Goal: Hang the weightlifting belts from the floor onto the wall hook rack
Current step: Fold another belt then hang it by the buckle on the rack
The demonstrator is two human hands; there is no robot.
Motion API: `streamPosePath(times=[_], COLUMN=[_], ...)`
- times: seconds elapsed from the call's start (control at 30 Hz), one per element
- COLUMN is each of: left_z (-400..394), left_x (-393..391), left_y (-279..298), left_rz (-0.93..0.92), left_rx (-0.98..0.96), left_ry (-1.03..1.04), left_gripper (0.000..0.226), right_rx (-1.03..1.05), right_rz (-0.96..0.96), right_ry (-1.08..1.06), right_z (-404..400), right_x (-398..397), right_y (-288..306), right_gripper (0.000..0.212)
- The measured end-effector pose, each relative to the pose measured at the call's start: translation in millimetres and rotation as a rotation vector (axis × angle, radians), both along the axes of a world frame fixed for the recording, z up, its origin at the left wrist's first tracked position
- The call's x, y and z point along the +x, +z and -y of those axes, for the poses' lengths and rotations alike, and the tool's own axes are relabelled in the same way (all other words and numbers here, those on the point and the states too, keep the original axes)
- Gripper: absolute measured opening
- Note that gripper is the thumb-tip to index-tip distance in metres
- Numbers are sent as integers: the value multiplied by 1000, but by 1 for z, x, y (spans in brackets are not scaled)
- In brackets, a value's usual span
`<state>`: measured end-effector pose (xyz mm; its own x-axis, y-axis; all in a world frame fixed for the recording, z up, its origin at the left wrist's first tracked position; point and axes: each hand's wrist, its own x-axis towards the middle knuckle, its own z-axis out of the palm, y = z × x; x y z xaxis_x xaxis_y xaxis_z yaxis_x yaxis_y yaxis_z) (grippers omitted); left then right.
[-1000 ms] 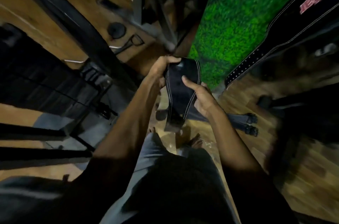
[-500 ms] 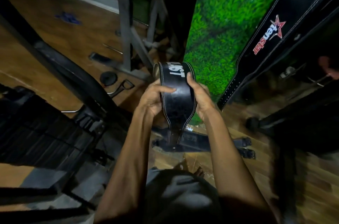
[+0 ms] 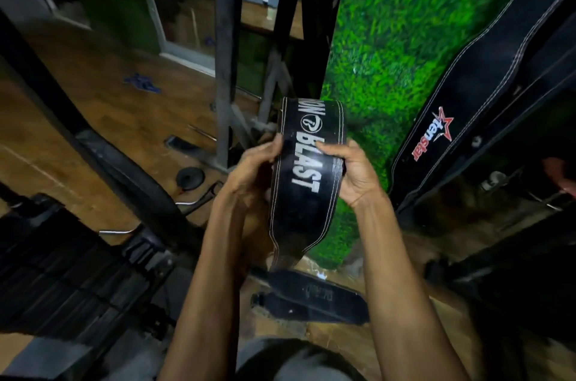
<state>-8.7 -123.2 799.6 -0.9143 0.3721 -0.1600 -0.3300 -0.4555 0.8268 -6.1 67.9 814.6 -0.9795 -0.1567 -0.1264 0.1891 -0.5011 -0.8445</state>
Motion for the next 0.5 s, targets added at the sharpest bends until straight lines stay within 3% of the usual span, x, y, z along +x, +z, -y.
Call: streamPosePath(times=[0.17, 0.33, 0.5], left_z=[-24, -33, -32], left_x=[-17, -13, -7], left_y=[29, 24, 14], left_rz=[-166, -271, -284], left_rx=[-102, -45, -62], left_ry=[265, 210, 111], left_gripper=[38, 42, 50], right_rx=[14, -34, -37], right_rz=[-21, -51, -39], right_ry=[119, 112, -4], right_z=[-4, -21, -20], right_x=[6, 4, -15], right_y=[-23, -17, 15], right_gripper=[48, 40, 77])
